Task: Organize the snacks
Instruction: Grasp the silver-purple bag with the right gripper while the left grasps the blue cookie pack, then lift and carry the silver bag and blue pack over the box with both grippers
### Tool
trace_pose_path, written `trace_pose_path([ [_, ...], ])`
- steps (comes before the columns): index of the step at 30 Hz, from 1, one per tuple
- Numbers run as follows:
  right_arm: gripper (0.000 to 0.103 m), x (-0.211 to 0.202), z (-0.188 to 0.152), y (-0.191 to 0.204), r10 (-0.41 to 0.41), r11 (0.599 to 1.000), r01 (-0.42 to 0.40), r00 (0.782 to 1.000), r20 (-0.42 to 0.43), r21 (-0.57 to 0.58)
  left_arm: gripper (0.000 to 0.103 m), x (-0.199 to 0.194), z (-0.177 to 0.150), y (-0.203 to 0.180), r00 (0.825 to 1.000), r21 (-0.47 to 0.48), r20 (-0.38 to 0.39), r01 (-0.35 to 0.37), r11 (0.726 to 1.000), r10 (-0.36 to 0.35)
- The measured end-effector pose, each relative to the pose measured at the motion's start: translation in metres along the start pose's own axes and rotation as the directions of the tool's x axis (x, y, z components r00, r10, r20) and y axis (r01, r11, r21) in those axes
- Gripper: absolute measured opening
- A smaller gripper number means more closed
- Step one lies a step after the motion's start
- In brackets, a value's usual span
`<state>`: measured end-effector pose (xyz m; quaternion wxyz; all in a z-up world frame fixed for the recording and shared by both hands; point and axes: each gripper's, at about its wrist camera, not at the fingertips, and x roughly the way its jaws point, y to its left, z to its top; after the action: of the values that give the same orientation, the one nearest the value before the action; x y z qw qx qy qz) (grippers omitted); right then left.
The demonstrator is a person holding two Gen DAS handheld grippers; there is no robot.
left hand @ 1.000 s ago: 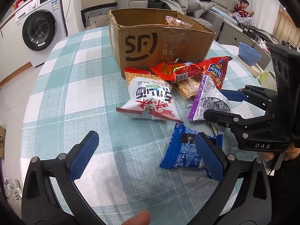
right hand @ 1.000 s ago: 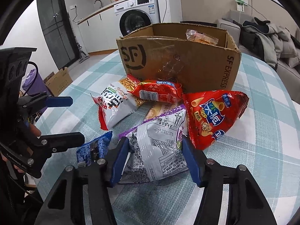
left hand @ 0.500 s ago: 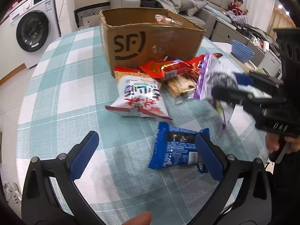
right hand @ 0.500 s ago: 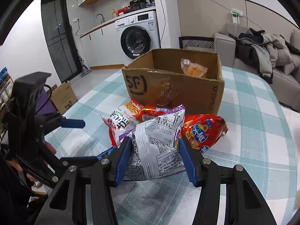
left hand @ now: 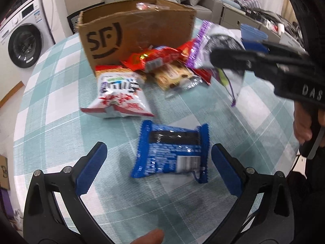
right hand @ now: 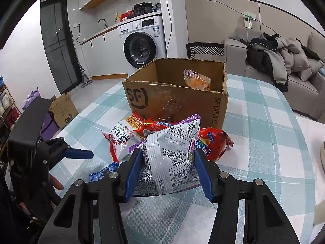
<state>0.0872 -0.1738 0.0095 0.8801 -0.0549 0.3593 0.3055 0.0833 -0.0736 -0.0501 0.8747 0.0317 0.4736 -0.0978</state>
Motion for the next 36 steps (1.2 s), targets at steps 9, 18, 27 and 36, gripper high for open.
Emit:
trace_pose_path([
  [9,0.053,0.001,0.0,-0.001,-0.007,1.0,0.007,1.0,-0.001,0.003,0.083,0.013,-0.009,-0.019,0.999,0.058,-0.043,0.007,0.998,-0.005],
  [18,0.053,0.001,-0.001,-0.001,-0.011,1.0,0.011,1.0,-0.002,0.002,0.052,0.008,-0.015,-0.014,0.997,0.089,-0.028,0.069,0.994,-0.066],
  [27,0.053,-0.002,0.0,-0.005,-0.018,1.0,0.017,1.0,0.012,0.018,0.042,-0.003,-0.01,0.003,0.992,0.048,0.012,0.121,0.991,-0.122],
  [36,0.053,-0.012,0.003,-0.009,-0.029,0.999,0.028,0.998,0.047,0.032,0.042,-0.026,0.001,0.011,0.988,-0.017,0.102,0.118,0.993,-0.116],
])
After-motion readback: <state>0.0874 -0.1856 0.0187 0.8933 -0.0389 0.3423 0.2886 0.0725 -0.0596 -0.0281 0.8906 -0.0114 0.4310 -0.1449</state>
